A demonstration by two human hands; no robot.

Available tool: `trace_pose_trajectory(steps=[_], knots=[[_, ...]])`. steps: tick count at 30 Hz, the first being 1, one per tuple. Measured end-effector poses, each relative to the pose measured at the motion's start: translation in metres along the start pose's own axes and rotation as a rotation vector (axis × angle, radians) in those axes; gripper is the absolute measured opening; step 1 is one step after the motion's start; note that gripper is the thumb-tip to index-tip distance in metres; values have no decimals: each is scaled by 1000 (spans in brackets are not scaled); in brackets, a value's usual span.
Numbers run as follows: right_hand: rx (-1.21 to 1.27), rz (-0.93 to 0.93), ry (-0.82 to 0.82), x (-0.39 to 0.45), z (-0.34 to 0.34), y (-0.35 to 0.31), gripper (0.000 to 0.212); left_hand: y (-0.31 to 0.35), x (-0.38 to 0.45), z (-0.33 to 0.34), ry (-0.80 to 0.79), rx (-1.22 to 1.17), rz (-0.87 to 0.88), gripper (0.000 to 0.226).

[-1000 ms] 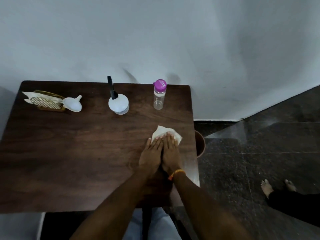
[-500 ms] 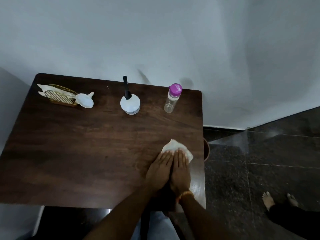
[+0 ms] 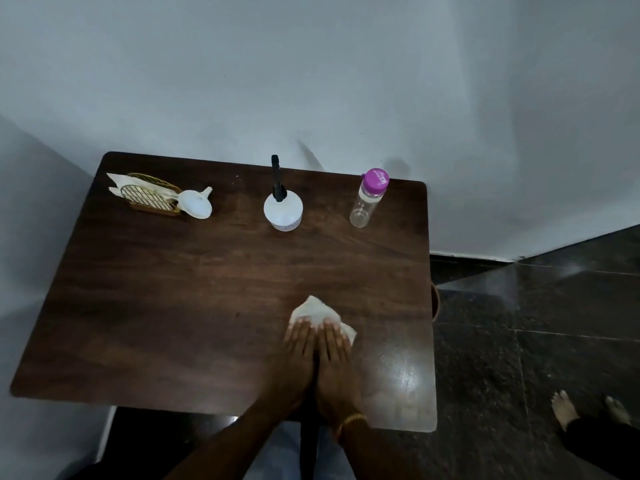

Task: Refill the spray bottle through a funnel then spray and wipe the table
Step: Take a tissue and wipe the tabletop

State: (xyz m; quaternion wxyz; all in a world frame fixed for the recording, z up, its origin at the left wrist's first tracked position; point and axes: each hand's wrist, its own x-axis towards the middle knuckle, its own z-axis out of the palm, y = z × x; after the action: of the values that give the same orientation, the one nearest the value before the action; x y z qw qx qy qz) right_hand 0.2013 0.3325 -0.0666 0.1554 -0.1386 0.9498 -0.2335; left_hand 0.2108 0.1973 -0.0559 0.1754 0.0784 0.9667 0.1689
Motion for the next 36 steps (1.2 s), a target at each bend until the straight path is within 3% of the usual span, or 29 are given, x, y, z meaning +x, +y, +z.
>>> trace_pose_trajectory(steps=[4, 9, 13, 19, 24, 29, 32, 36], knots=[[-62, 67, 28, 55, -17, 15, 82, 11, 67, -28, 102, -2, -82, 66], [-103, -119, -66, 128, -25, -23, 83, -47, 94, -58, 16, 99, -211, 68], [-85, -174, -118, 93, 16, -59, 77, -82, 27, -42, 59, 48, -178, 63], [-95, -217, -75, -28, 43, -41, 65, -51, -88, 0, -15, -100, -102, 53], [-151, -66, -1, -5, 20, -18, 72, -38, -33, -9, -76, -17, 6, 63], [-204, -59, -45, 89, 2, -45, 84, -57, 48, -54, -121, 54, -186, 77], [-172, -130, -115, 112, 9, -67, 79, -89, 40, -65, -77, 80, -200, 79], [-147, -217, -174, 60, 32, -99, 72, -101, -31, -40, -12, 6, -181, 71]])
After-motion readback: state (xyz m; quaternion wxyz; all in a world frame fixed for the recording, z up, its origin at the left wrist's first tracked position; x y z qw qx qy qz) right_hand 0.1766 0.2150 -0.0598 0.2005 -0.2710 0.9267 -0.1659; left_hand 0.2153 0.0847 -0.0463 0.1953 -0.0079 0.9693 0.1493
